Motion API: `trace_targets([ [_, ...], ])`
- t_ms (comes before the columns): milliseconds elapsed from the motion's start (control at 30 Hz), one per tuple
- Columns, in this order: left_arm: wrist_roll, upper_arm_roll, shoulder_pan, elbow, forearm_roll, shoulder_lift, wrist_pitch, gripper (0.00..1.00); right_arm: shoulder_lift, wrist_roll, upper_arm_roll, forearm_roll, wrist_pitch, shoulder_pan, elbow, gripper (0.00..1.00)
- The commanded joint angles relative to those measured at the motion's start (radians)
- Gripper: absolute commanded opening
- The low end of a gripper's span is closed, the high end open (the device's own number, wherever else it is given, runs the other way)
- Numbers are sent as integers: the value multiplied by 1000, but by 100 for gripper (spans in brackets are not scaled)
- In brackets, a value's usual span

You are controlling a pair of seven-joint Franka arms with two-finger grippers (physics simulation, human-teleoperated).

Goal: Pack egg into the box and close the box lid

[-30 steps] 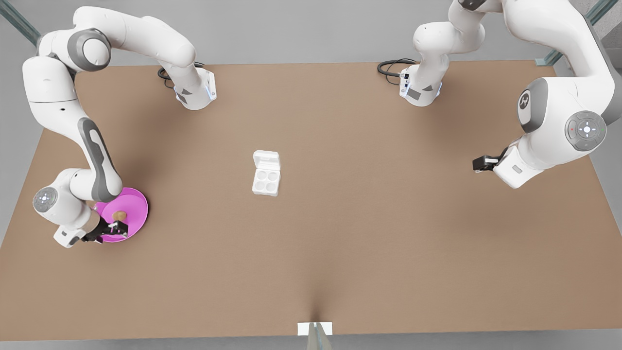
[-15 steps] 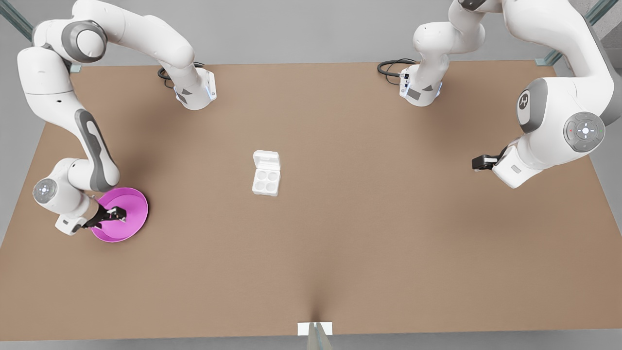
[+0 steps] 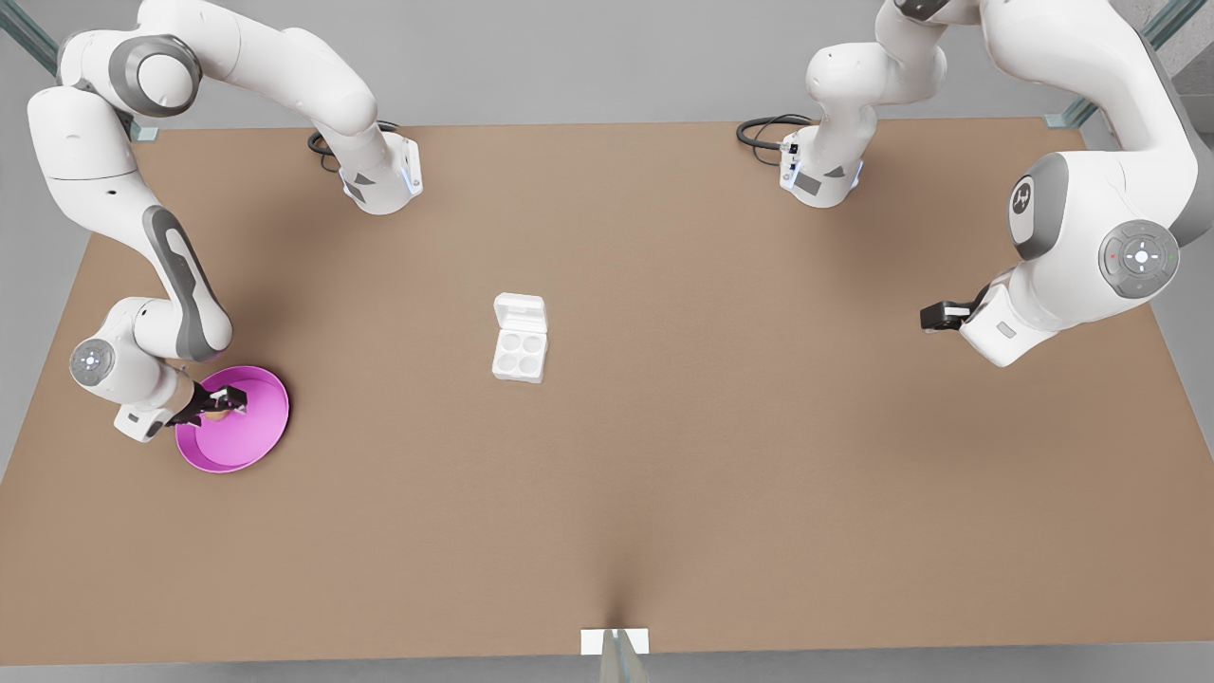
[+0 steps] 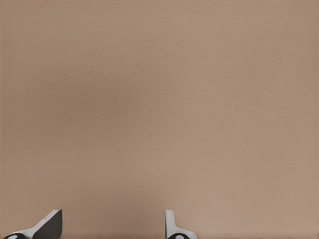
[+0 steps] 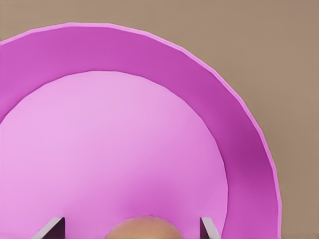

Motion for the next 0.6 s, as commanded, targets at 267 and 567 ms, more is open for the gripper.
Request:
trace_targets([
  [267,-3,0,0,0,1,0,-2,100,-1,-21,-1,-4,-1,-13,5,100],
  [567,-3,0,2,-1,1,7,-3,100,0,-18,-1,-30,-4,-27,5,54],
])
